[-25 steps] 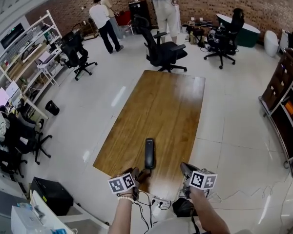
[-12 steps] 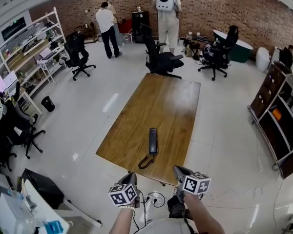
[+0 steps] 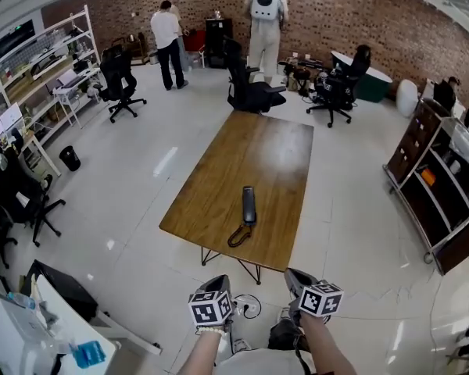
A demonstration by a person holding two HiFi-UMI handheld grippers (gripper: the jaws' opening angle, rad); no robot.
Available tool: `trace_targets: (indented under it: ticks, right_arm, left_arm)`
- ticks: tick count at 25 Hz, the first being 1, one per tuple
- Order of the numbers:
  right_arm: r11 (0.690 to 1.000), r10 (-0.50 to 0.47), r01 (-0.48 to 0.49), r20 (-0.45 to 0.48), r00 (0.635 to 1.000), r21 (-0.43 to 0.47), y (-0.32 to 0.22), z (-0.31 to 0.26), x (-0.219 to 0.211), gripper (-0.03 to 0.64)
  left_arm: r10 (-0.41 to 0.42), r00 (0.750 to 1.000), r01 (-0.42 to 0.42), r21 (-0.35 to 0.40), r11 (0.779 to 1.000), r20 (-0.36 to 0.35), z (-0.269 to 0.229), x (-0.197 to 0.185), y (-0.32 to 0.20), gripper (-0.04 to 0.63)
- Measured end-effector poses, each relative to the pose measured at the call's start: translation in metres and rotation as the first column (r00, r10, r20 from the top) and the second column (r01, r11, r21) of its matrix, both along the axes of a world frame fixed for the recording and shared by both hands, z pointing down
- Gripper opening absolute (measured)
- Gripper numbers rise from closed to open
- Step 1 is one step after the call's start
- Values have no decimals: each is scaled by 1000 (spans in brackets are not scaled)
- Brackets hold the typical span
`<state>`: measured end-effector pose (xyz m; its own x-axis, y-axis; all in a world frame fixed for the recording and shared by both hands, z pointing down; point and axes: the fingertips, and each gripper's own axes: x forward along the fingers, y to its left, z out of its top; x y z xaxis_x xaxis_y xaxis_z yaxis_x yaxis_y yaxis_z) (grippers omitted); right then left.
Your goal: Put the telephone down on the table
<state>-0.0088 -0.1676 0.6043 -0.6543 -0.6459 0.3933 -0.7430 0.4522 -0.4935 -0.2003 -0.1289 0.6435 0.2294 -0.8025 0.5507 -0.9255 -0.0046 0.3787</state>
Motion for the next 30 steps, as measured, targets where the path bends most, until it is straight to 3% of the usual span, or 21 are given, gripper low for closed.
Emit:
trace_targets:
  ticks: [15,30]
  right_arm:
    - [987,-146,146,-7,989,60,9,-24,-19,8]
    - [989,-137,136,13,991,62,2,-28,4,8]
  left_arm:
    - [-83,996,85,52,995,-36,-33,8,8,0]
    - [-59,998,59,16,998,-23,-27,37,2,0]
